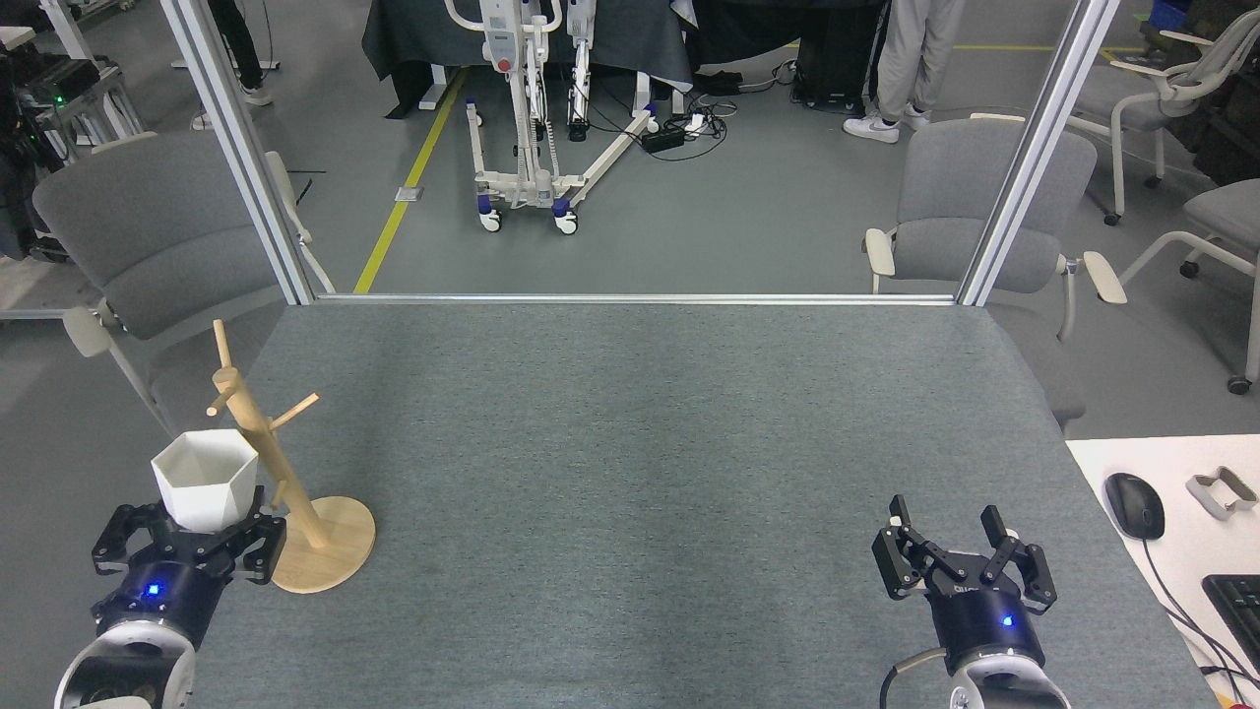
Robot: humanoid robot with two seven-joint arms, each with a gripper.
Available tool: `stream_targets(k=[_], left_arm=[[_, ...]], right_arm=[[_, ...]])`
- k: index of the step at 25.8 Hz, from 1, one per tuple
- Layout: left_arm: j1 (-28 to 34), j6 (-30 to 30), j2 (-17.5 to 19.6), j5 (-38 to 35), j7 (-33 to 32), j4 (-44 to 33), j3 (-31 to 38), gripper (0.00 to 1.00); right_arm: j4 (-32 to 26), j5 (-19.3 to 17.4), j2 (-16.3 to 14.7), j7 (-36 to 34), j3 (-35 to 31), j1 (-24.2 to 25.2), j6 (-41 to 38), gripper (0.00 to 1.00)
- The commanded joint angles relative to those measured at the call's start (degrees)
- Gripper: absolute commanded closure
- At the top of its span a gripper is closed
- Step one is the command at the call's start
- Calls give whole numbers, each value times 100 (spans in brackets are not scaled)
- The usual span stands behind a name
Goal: Hang cup on storage rack
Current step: 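Move the cup with the left gripper onto a peg of the stand, then open the left gripper and withdraw it from the hanging cup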
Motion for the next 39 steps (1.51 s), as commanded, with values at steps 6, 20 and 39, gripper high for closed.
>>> stream_targets(k=[6,20,39], left_arm=[[-142,143,-1,6,36,405,-10,8],[-142,152,-176,15,71,1125,-379,2],[-168,134,-1749,77,836,862,-1407,2]], right_arm=[[42,-12,-11,16,8,-243,-3,0],[77,-12,-20,-19,8,-234,32,0],[77,-12,-55,-55,-45,-251,-3,0]])
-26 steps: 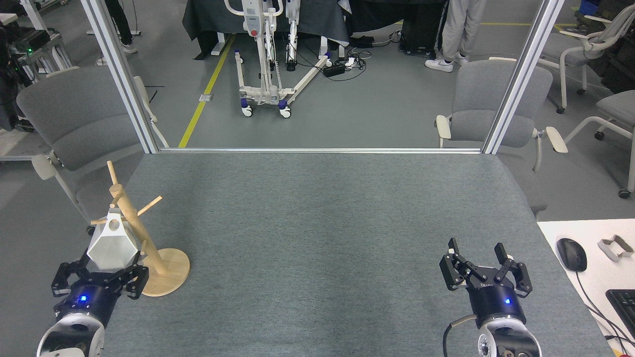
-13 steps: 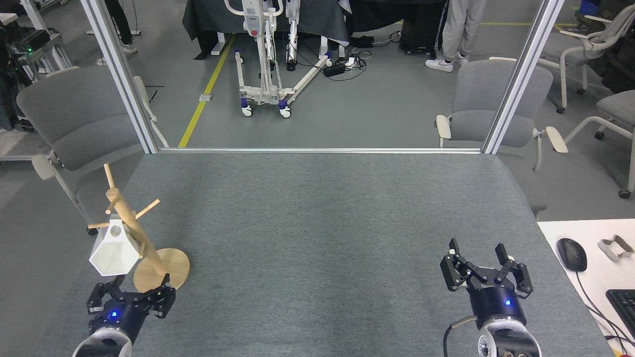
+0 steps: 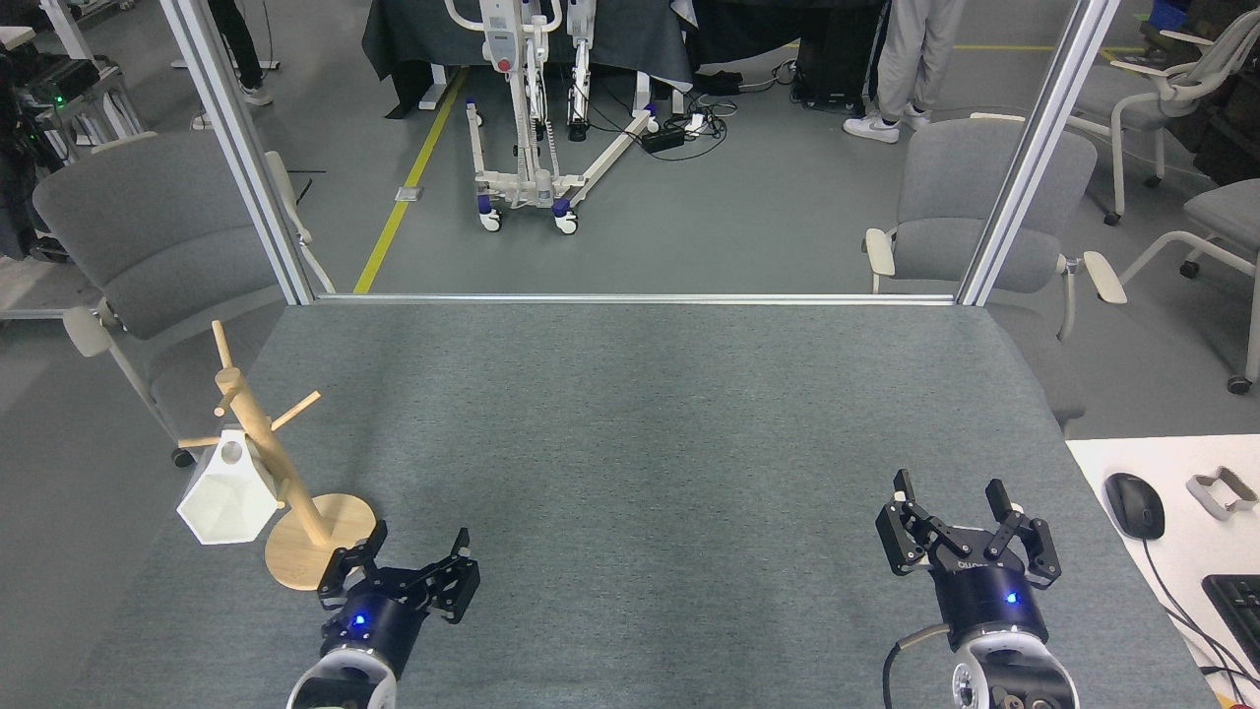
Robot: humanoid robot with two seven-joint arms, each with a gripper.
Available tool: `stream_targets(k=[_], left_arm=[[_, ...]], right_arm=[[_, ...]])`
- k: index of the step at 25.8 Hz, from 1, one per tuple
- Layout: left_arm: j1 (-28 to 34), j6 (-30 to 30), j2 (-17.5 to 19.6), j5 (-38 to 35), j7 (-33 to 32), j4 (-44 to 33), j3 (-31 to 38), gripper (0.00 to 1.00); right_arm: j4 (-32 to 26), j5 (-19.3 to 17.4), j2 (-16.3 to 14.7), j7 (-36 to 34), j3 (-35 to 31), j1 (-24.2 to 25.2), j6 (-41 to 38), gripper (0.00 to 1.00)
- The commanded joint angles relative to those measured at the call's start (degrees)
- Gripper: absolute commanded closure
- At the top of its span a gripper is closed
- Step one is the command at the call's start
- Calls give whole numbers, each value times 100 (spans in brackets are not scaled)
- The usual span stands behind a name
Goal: Hang cup on storage rack
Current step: 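Open the left gripper and withdraw it from the hanging cup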
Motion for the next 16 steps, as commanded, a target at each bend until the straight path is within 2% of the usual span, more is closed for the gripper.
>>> stream_targets(k=[1,5,8,12,16], left_arm=[[-99,172,-236,10,49,-248,-716,2],[-354,911,-236,89,13,-486,-1507,2],[-389,1201,-227,265,-57,-793,-1946,2],[-257,1227,-219,502,-66,-1224,-1990,2],[112,1210,-219,511,-57,-1338,-1955,2]], right_arm=[[27,5,2,37,-35,-32,46,0],[36,5,-33,37,-9,-164,11,0],[80,5,29,46,-35,-235,55,0],[89,-4,-33,37,-9,-322,37,0],[247,-4,2,28,-35,-454,64,0]])
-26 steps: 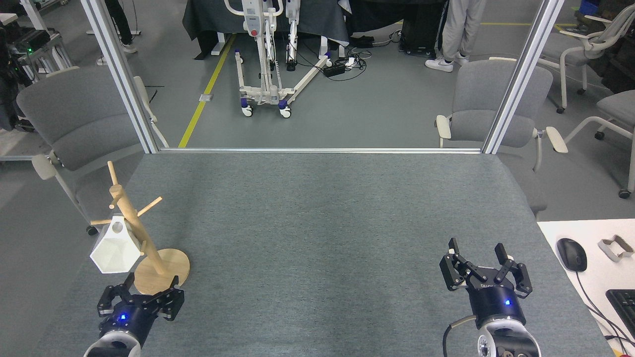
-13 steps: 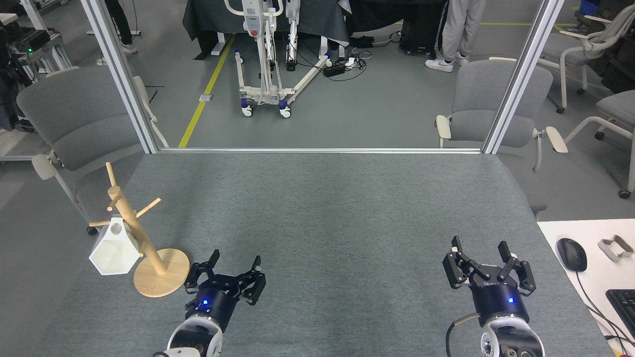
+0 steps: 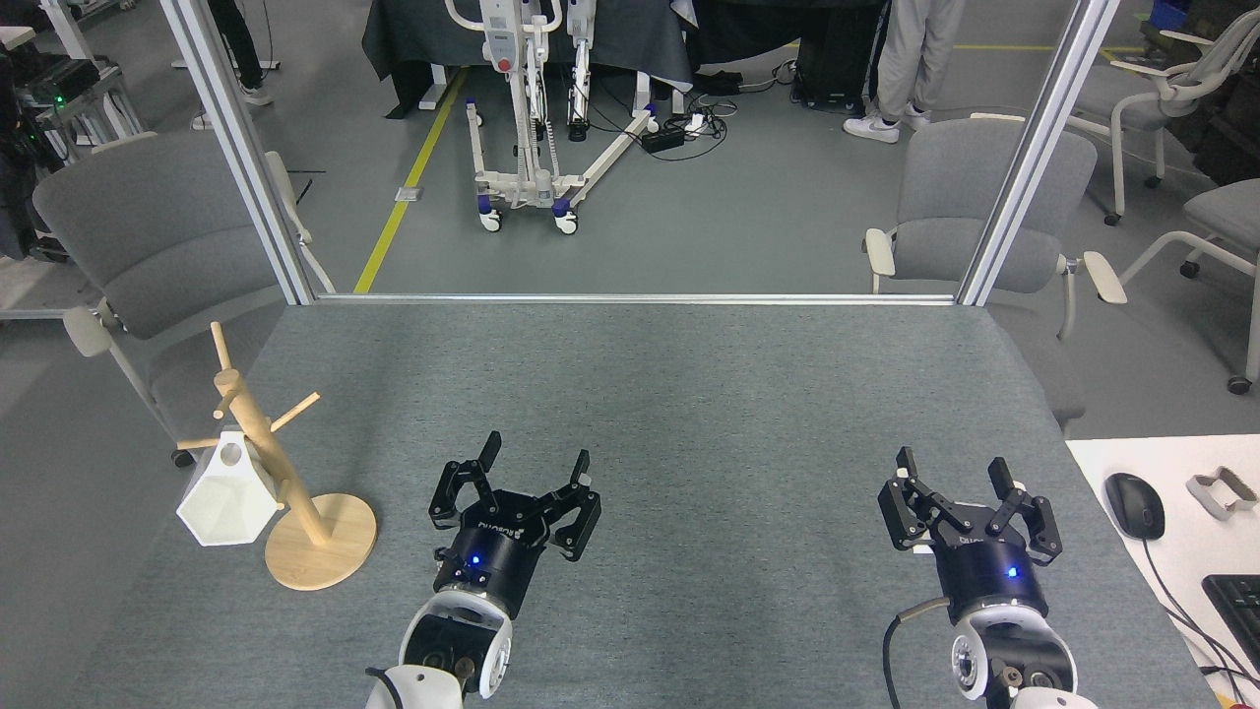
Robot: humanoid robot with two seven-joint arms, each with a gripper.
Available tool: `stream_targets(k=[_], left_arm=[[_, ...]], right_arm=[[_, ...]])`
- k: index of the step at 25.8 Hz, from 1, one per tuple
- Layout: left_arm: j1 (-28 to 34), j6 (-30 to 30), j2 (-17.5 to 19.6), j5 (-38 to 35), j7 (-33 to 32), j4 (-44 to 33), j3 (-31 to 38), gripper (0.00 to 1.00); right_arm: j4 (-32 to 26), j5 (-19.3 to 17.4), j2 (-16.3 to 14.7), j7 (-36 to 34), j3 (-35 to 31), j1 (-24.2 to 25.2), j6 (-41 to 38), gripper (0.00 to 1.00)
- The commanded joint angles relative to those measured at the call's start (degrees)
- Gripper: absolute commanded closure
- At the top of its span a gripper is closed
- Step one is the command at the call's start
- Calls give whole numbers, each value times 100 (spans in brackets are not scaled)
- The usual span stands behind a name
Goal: Hang cup on storage rack
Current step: 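Open the left gripper and withdraw it from the hanging cup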
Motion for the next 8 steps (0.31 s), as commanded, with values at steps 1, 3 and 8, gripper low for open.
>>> stream_targets(k=[1,3,8], left_arm=[[260,2,10,48,3,-138,9,2],[313,11,1,48,12,-173,27,2],[251,46,-17,48,-5,-261,27,2]], right_arm=[[116,-8,-21,-32,11,-156,-4,0],[116,1,-12,-32,11,-147,-22,0],[151,1,41,-50,11,-147,-66,0]])
